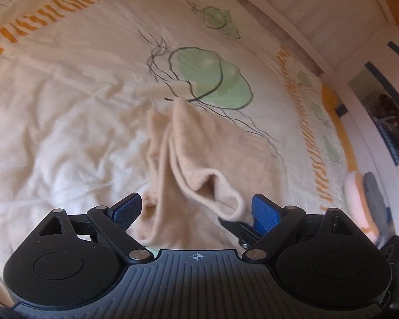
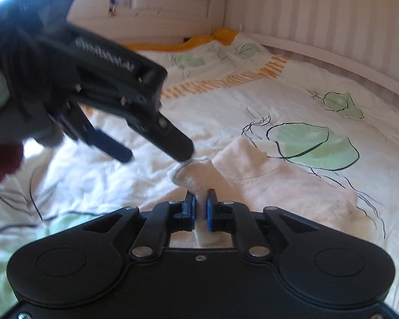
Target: Fold small clothes
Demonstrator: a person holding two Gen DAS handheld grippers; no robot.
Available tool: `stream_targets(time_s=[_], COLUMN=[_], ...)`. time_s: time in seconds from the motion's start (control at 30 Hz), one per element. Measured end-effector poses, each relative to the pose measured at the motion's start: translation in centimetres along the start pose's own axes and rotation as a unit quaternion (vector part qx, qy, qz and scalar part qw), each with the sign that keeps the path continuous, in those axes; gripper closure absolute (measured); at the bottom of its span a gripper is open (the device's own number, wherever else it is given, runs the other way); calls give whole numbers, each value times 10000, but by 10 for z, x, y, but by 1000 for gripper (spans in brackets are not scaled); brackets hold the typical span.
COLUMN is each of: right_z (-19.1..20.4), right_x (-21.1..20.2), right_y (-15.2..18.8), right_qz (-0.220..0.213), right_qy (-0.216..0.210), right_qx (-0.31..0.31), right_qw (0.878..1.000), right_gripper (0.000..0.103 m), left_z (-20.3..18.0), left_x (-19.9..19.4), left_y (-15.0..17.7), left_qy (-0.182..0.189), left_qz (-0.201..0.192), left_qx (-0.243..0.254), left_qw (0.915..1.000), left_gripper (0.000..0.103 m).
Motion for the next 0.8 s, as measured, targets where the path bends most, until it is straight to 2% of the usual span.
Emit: stream_targets(time_s=[0.1, 0.33, 0.47, 0.5, 0.53, 0.57, 0.6, 0.63, 0.73, 0.8], right_z=[-7, -6, -5, -4, -4, -3, -2, 0, 8, 13], right_x=[-2, 0, 3, 4, 5, 5, 5, 5, 4, 11], right_y=[-2, 6, 11, 12, 13, 14, 14, 13, 12, 14], right_qz=[-6, 43, 80, 87, 99, 109, 107, 92, 59, 138], right_qy=[-73, -196, -247, -255, -260, -270, -283, -290, -346, -402], right_qx=[224, 278, 338, 344, 343, 345, 342, 323, 255, 244], right_qw=[9997, 9994, 9991, 9990, 9990, 9990, 9990, 9990, 9991, 9988], right_gripper=[89, 89, 89, 89, 90, 89, 89, 89, 89, 89], left_z=[-9, -2, 2, 3, 6, 8, 9, 8, 0, 2], left_x=[24, 71, 90, 94, 94, 96, 94, 92, 76, 70], left_y=[-6, -28, -36, -36, -37, -37, -39, -41, -47, -45], left_qy=[534, 334, 0, -99, -220, -334, -429, -420, -467, -586], left_qz=[208, 362, 484, 512, 570, 634, 645, 601, 431, 369], left_qx=[-303, -392, -76, -37, -19, -13, 65, 244, 727, 876], left_qw=[9979, 9980, 9988, 9986, 9981, 9974, 9970, 9970, 9953, 9937], left_gripper=[12, 12, 14, 26, 50, 63, 86, 89, 89, 89])
Point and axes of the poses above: each gripper's, at about its wrist camera, not at the fingertips, and x roughly the way its jaws point, z to its left, y to its underside, the point moved 7 cm from there along x, roughly the way its jaws point, and after that the axes turned 14 degrees about x, right-handed, at the moved point
